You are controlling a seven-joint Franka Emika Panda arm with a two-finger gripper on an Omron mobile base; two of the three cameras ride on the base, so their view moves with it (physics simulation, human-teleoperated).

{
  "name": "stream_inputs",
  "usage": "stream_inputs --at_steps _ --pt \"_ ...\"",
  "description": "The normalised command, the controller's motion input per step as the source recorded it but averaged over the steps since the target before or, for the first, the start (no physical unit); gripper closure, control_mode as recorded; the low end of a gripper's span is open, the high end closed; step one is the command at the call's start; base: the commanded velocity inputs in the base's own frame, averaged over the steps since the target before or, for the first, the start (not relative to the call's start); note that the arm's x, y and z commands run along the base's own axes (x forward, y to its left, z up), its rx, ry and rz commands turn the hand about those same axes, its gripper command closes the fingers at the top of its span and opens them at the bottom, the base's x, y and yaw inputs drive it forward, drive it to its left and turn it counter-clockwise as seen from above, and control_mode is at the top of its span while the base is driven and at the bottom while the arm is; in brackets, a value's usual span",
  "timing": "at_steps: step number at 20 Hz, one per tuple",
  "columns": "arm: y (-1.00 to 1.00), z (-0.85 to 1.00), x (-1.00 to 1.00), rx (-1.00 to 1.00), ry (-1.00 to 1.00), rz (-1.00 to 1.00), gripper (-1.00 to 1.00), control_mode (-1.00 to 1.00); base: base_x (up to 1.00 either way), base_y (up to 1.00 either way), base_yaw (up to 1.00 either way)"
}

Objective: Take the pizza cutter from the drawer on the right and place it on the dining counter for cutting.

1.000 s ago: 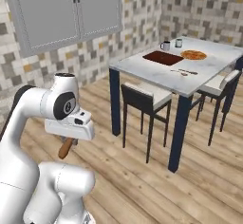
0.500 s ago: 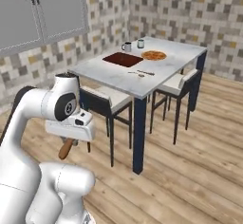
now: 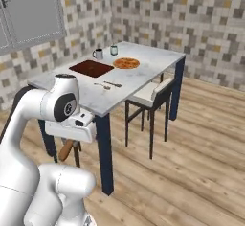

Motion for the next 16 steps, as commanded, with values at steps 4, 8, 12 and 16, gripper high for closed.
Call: stream_inputs --at_steps 4,8,12,16 --pt "0.00 0.00 0.00 0.00 0.00 0.00 1.00 1.00 0.99 -0.82 -0.06" --pt "0.00 0.00 0.00 0.00 0.00 0.00 1.00 1.00 1.00 -0.81 -0.06" --pt "0.00 0.00 0.00 0.00 0.00 0.00 1.00 1.00 0.93 -0.70 -0.02" --pt "0.00 0.00 0.00 0.00 0.00 0.00 1.00 1.00 0.84 -0.80 0.02"
